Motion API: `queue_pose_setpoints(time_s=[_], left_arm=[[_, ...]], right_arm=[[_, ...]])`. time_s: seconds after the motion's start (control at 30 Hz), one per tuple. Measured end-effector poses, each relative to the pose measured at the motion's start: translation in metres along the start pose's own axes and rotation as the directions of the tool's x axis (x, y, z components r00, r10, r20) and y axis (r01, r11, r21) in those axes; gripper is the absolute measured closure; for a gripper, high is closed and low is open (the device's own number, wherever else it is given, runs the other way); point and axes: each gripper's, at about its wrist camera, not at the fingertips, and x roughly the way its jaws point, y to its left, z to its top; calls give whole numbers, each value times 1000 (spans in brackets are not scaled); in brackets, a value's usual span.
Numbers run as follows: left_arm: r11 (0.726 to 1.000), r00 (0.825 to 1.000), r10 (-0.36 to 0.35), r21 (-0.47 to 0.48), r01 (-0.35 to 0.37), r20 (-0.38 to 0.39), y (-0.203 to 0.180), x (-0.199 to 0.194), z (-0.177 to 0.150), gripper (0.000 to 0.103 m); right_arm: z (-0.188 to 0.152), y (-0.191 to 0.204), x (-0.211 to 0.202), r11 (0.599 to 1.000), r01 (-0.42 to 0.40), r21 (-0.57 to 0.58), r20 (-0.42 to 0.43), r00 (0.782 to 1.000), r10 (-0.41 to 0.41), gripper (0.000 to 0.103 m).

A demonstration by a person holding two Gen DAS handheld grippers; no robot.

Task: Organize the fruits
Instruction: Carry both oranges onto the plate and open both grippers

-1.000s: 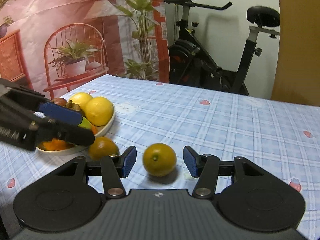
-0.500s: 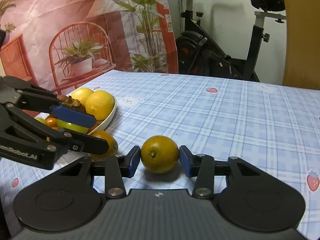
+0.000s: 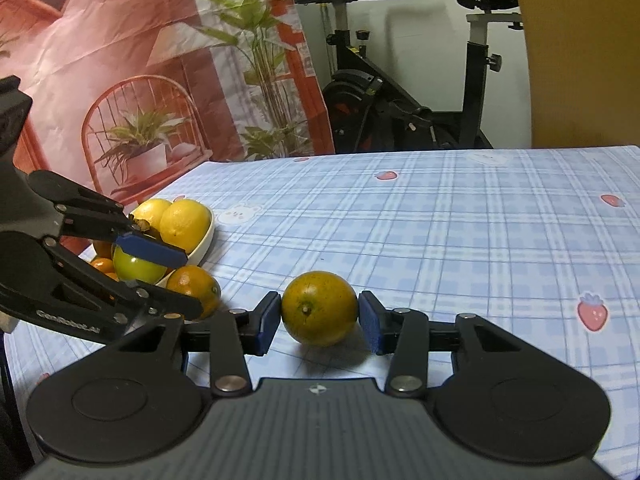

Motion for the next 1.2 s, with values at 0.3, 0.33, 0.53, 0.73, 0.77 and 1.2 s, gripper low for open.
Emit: queue_pose_setpoints(time_s=[0.3, 0.33, 0.53, 0.73, 0.77, 1.2], left_arm=[[992, 996, 86, 94, -83, -25, -17, 7, 3, 56], [991, 995, 96, 101, -93, -25, -19, 6, 2, 57], [997, 998, 58, 47, -58, -3, -22, -7, -2, 57], [999, 997, 21, -49, -18, 70, -33, -31, -13, 57], [997, 996, 22, -71, -16, 82, -34, -34, -14, 57], [896, 960, 142, -444, -21, 242, 23, -103, -52, 57]], right_arm=[[-1, 0, -3, 1000, -1, 10, 5, 1000, 1, 58], [-1, 0, -4, 1000, -1, 12, 6, 1000, 1, 58], [-1, 1, -8, 1000, 1, 18, 13, 1000, -1, 58], [0, 0, -12, 1000, 4, 24, 18, 1000, -4, 58], [1, 0, -12, 1000, 3, 22, 17, 1000, -3, 58], [15, 33, -12, 998, -36, -57, 15, 999, 37, 58]])
